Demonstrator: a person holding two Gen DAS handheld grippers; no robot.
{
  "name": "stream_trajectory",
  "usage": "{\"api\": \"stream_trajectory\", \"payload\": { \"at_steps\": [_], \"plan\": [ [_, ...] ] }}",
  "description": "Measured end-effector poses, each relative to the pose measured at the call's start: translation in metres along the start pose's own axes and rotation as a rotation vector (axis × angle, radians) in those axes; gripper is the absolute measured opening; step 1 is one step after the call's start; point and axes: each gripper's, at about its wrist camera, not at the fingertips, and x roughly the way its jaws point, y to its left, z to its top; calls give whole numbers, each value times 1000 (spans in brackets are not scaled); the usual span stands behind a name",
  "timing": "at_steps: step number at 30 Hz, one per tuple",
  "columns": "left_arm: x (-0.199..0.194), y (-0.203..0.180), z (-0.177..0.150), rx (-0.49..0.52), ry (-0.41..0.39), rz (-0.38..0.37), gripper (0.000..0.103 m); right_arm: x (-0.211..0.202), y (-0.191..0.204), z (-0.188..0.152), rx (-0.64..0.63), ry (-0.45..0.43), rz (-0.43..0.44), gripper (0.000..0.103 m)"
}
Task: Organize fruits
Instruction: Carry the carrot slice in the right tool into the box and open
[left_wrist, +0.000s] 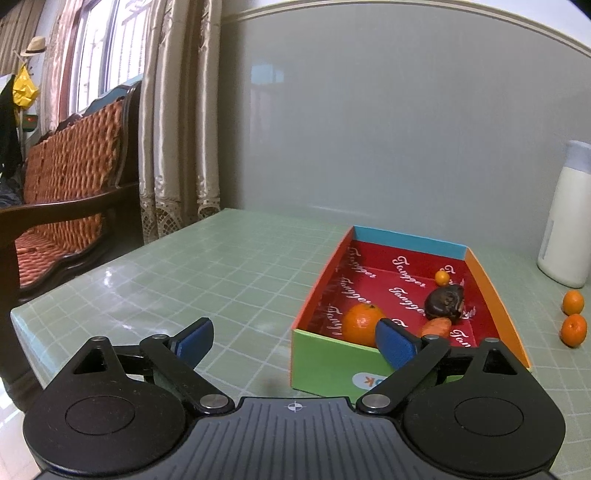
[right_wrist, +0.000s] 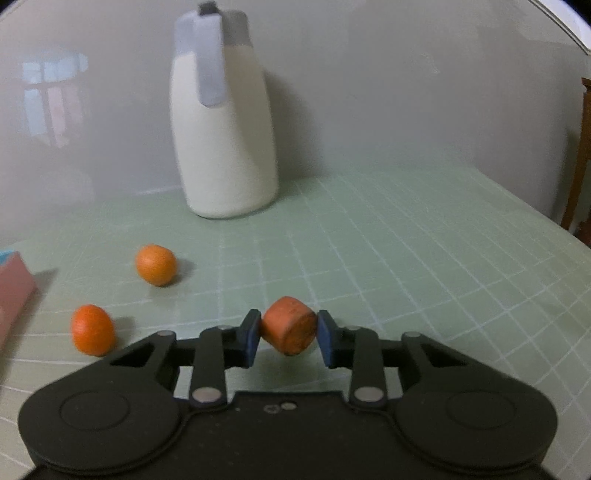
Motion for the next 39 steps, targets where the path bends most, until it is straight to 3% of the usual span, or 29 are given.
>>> {"api": "stream_trajectory", "payload": {
  "at_steps": [10, 14, 22, 29, 39],
  "plan": [
    [-5, 35, -1, -35, 12, 74, 94, -32, 72, 7, -84, -67, 222, 31],
    [-8, 55, -4, -70, 20, 108, 94, -46, 102, 9, -90, -73, 366, 31],
    [-16, 83, -9, -98, 16, 159, 94, -70, 166, -1, -190, -64, 557, 31],
    [-18, 105, -13, -111, 20, 205, 94, -77, 207, -12, -266, -36, 644, 31],
    [-16, 116, -14, -119, 24, 211, 94, -75, 225, -30, -339, 5, 643, 34]
  ]
}}
